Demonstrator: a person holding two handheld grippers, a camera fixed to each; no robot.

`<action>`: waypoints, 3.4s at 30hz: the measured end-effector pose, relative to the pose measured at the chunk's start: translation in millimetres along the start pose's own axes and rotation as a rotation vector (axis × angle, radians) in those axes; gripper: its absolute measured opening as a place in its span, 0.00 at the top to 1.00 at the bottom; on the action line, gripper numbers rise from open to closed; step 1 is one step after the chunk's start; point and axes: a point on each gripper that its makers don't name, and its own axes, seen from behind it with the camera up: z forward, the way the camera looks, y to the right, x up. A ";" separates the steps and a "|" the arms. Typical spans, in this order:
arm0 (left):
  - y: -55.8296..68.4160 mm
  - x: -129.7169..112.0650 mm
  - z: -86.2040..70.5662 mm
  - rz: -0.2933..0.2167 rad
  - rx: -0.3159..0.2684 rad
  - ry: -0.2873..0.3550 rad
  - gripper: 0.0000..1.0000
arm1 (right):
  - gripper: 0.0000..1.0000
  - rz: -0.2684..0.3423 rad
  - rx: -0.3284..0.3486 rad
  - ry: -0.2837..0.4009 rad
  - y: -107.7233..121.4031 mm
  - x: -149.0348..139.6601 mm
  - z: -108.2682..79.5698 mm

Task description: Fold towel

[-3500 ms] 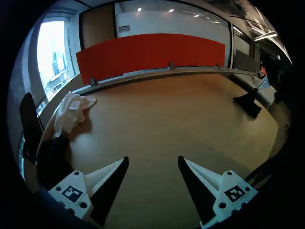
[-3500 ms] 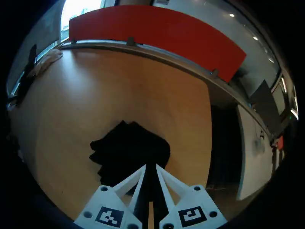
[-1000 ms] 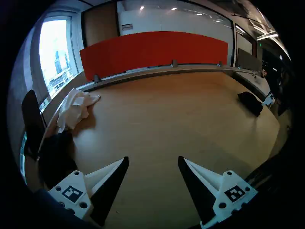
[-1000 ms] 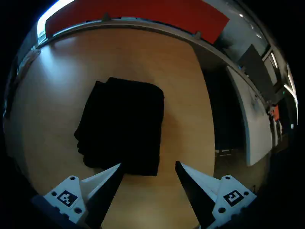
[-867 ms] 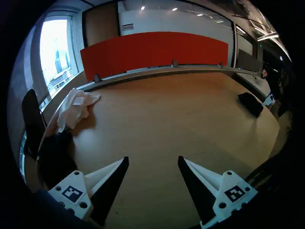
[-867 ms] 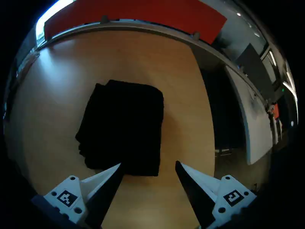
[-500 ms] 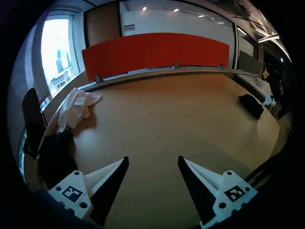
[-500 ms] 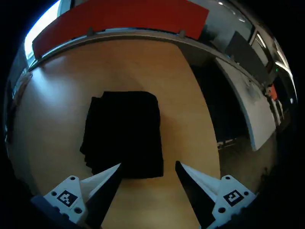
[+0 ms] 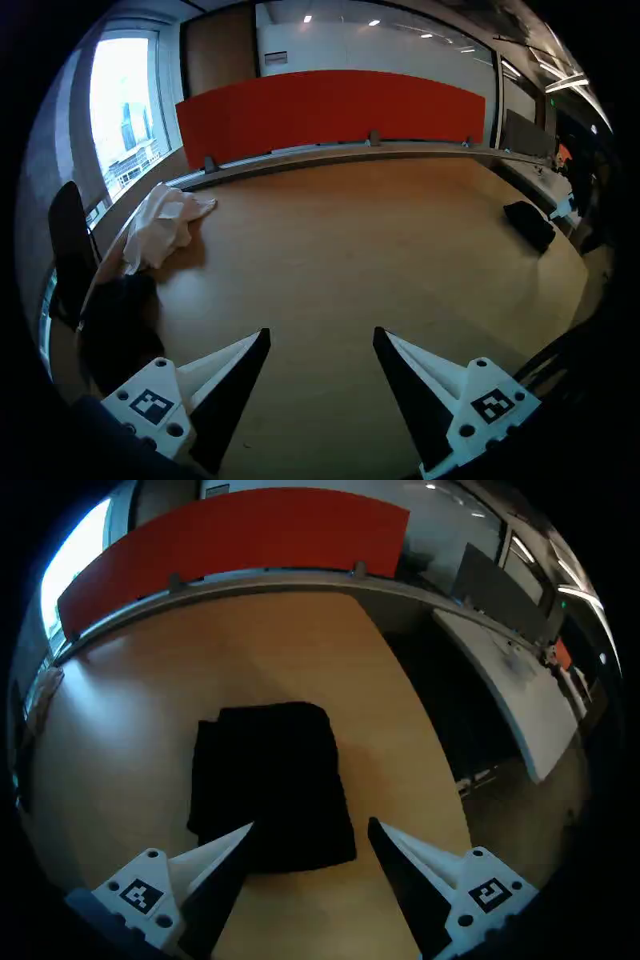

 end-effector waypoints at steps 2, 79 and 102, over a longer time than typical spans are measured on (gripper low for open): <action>-0.5 0.4 0.6 -0.003 0.000 0.000 0.04 | 0.00 0.009 0.001 0.029 -3.0 6.7 -3.2; -37.3 123.9 5.4 -0.016 0.060 0.300 0.04 | 0.00 -0.010 0.113 0.803 -125.0 182.7 -151.1; -78.9 211.8 5.7 -0.072 0.117 0.504 0.04 | 0.00 -0.019 0.183 0.853 -199.1 210.4 -182.6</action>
